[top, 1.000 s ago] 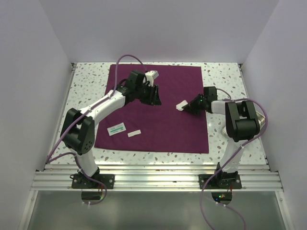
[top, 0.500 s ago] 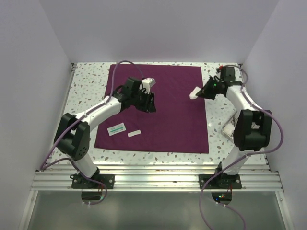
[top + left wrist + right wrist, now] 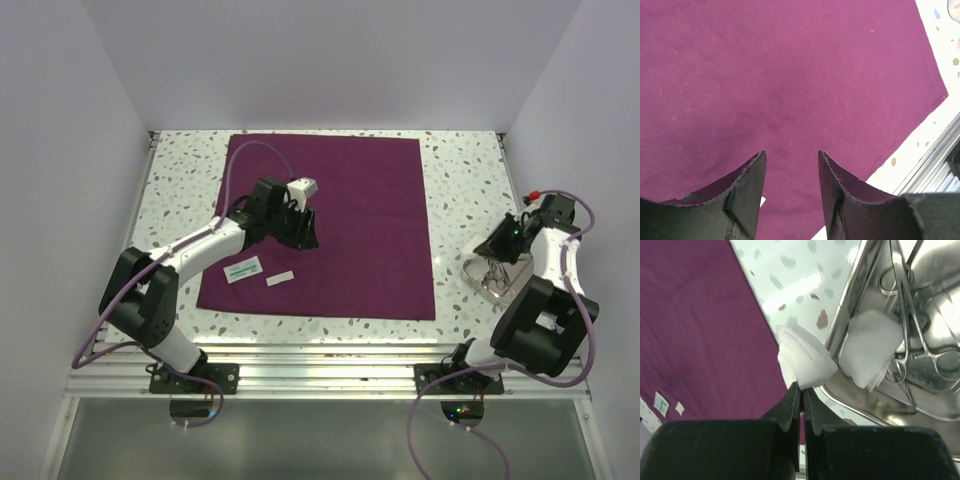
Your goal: Prepare the surgical pack
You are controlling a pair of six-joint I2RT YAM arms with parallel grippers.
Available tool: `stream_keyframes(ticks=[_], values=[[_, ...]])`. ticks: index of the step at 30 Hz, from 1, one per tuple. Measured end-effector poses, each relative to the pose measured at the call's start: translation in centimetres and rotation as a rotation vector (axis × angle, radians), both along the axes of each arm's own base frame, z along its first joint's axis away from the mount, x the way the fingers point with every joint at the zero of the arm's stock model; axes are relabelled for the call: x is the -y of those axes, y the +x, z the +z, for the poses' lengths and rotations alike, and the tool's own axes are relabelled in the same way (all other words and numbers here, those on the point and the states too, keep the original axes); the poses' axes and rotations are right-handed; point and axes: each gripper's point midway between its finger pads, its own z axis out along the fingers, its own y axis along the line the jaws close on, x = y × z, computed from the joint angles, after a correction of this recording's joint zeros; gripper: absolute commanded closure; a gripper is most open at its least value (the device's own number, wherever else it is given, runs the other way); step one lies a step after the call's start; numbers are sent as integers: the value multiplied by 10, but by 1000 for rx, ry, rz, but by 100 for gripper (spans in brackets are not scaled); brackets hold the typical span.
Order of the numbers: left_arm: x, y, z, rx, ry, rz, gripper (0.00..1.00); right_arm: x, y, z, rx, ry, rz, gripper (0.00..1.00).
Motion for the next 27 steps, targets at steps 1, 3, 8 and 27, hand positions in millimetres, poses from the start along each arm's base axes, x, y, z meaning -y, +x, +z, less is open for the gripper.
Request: stream_keyframes(ticks=[1,3,8,27], values=[[0,-1,-1,-2,1,-2,50,-3,-7,-7,-24,7,11,100],[0,-1,-1,1,-1,-7,50,-5,-19,-17,-62,21,17,100],[-1,-3,4,15,-9,-12,50,3,-28,-26,-93,33,-5,100],[-6,-1,8,16,-25,-3,50,9,-41,-68,-220,76,-15,100]])
